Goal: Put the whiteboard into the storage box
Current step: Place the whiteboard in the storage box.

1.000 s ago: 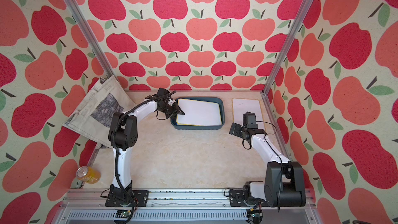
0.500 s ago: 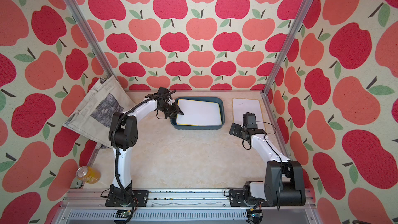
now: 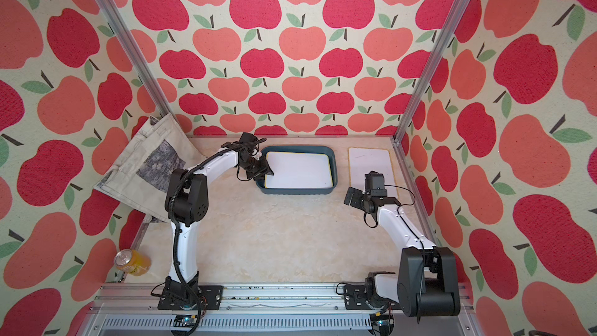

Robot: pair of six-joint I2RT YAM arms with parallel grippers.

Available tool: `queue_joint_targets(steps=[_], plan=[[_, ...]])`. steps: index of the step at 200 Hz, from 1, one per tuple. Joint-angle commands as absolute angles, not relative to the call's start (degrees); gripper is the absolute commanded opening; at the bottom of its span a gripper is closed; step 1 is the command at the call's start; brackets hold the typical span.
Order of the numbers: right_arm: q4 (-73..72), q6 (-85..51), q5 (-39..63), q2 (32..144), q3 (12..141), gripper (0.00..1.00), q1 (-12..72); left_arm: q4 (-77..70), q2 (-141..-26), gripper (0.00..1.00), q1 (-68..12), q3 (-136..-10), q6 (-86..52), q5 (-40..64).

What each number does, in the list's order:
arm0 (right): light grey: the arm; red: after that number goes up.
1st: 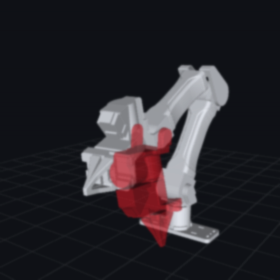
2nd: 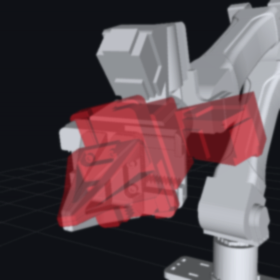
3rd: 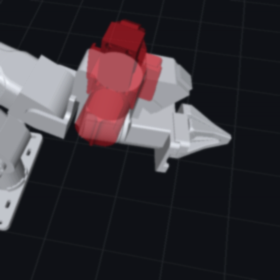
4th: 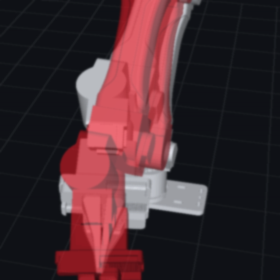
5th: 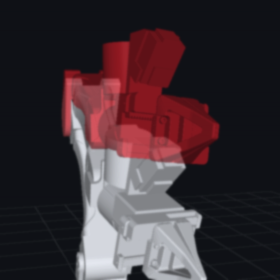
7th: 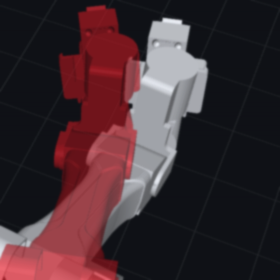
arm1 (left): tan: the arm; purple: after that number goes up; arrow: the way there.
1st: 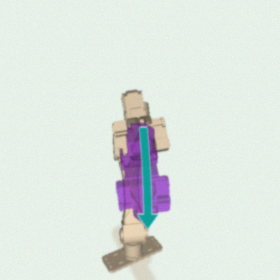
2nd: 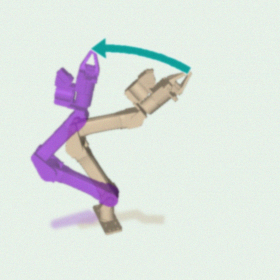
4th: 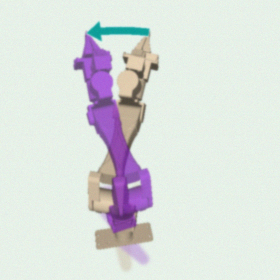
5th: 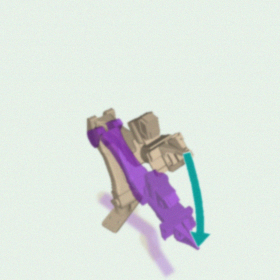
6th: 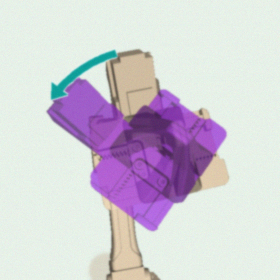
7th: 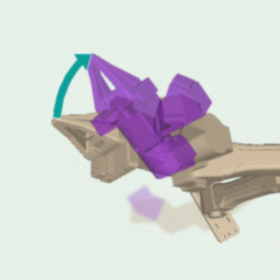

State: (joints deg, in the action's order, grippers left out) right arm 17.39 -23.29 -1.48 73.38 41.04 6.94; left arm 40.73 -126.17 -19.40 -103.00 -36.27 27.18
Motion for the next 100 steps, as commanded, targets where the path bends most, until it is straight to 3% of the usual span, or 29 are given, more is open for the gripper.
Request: queue_joint_targets(steps=[1,100], plan=[[17.52,-24.71,-0.01,72.33,40.17,0.99,6.51,44.33,-128.44,0.4,-18.89,-102.35,-36.27,19.48],[16.2,-26.54,3.99,74.43,39.6,0.99,6.58,43.89,-127.86,0.4,-16.34,-99.57,-39.46,10.92]])
